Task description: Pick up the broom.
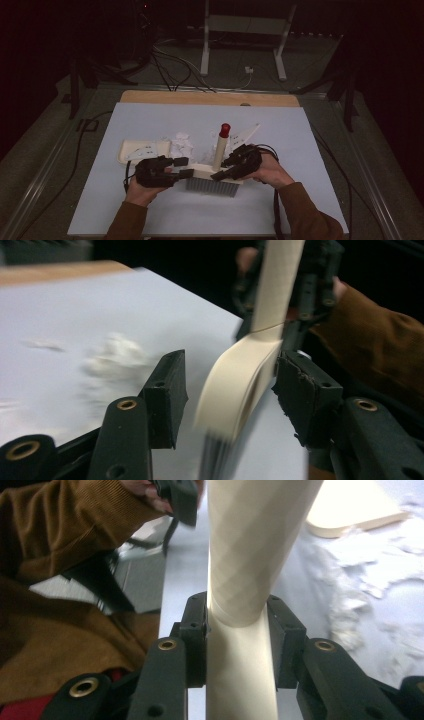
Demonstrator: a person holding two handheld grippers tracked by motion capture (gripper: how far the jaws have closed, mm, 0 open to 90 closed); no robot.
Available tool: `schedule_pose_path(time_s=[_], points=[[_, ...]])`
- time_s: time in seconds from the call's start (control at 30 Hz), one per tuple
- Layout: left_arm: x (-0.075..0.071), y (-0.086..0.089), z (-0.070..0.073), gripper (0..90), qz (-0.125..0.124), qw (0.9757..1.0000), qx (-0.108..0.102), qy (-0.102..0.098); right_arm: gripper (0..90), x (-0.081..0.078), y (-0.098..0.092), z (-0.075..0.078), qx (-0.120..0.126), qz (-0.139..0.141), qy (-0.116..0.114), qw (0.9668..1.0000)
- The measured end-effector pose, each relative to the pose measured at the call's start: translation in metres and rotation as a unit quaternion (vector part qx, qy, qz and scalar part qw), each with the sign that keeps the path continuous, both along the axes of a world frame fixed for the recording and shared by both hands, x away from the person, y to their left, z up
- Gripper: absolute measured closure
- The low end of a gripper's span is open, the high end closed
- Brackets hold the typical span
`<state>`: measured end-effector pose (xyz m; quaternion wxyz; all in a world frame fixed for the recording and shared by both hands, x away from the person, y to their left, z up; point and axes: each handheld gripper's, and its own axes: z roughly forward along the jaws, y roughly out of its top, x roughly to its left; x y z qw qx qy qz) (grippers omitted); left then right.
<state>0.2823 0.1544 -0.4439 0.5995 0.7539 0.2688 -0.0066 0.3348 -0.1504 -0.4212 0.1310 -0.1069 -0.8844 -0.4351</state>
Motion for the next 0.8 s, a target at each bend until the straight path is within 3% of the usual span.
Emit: schedule_pose_path(time_s=[0.07, 0.1, 0.17, 0.2, 0.23, 0.27, 0.33, 0.37, 0.47, 0.63, 0.7, 0.8], points=[[-0.004, 0.010, 0.001, 44.1, 0.044, 0.9989, -0.005, -0.015, 67.4, 0.001, -0.002, 0.001, 0.006, -0.012, 0.002, 0.9999], [-0.006, 0.014, 0.002, 35.4, 0.068, 0.9975, -0.002, -0.020, 67.4, 0.003, -0.006, 0.003, 0.016, -0.033, 0.005, 0.9993], [-0.011, 0.021, 0.000, 30.5, 0.113, 0.9932, 0.005, -0.027, 67.4, 0.004, -0.008, 0.004, 0.019, -0.043, 0.009, 0.9989], [-0.013, 0.023, -0.001, 22.4, 0.128, 0.9914, 0.011, -0.028, 67.5, 0.005, -0.009, 0.005, 0.026, -0.058, 0.008, 0.9979], [-0.014, 0.026, -0.002, 22.4, 0.143, 0.9890, 0.020, -0.030, 67.5, 0.005, -0.009, 0.005, 0.026, -0.058, 0.008, 0.9979], [-0.016, 0.029, -0.003, 16.3, 0.160, 0.9861, 0.028, -0.032, 67.4, 0.006, -0.010, 0.007, 0.031, -0.069, 0.007, 0.9971], [-0.018, 0.036, -0.005, 14.9, 0.191, 0.9804, 0.036, -0.034, 67.4, 0.006, -0.010, 0.007, 0.034, -0.077, 0.005, 0.9965], [-0.019, 0.039, -0.005, 6.2, 0.210, 0.9763, 0.043, -0.034, 67.4, 0.007, -0.010, 0.008, 0.042, -0.090, 0.003, 0.9951], [-0.022, 0.048, -0.006, 1.3, 0.249, 0.9656, 0.063, -0.039, 67.4, 0.009, -0.011, 0.009, 0.051, -0.107, 0.001, 0.9929], [-0.030, 0.061, -0.008, 0.7, 0.295, 0.9485, 0.096, -0.062, 67.4, 0.011, -0.014, 0.014, 0.068, -0.158, 0.003, 0.9851], [-0.032, 0.065, -0.011, 0.6, 0.303, 0.9457, 0.101, -0.061, 67.4, 0.011, -0.015, 0.015, 0.076, -0.172, 0.002, 0.9822], [-0.035, 0.070, -0.017, 0.6, 0.313, 0.9396, 0.122, -0.063, 67.4, 0.011, -0.017, 0.018, 0.084, -0.194, 0.003, 0.9773]])
